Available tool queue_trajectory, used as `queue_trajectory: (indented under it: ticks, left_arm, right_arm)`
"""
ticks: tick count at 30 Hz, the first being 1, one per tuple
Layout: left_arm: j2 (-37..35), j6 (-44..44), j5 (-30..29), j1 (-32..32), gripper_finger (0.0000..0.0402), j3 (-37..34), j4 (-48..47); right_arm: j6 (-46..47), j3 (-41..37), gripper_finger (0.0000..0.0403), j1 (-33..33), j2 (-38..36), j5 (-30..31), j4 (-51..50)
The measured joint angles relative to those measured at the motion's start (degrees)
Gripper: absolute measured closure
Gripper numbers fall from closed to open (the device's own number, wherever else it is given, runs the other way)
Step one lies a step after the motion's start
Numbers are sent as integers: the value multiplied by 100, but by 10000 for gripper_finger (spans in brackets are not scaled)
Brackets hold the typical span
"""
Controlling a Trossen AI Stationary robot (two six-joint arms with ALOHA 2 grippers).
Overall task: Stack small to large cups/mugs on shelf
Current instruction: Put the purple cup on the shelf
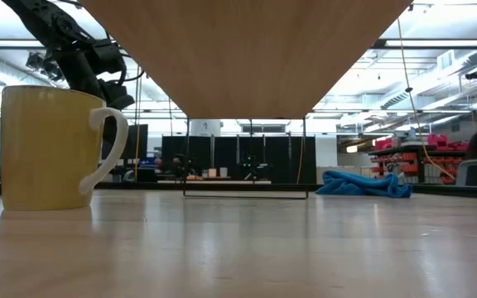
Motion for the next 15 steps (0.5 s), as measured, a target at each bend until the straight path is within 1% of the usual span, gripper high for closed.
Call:
queue_trajectory:
  ticks: [3, 6, 9, 11, 15]
  left_arm:
    - [0, -14, 0, -1, 372, 0, 2]
    - [0, -55, 0, 1, 377, 0, 2]
    - [0, -54, -1, -1, 378, 0, 4]
    - [0, -51, -2, -1, 375, 0, 4]
    - [0, -49, -2, -1, 369, 0, 4]
  right_arm:
    - [-548, -508, 400, 10, 138, 852, 1291]
    - [-1188, -798, 400, -97, 214, 1569, 1947]
    - [-1531, -927, 401, -304, 215, 1808, 2111]
    - [-1940, -943, 401, -436, 215, 1916, 2294]
    - [-2966, -935, 402, -626, 202, 2060, 3080]
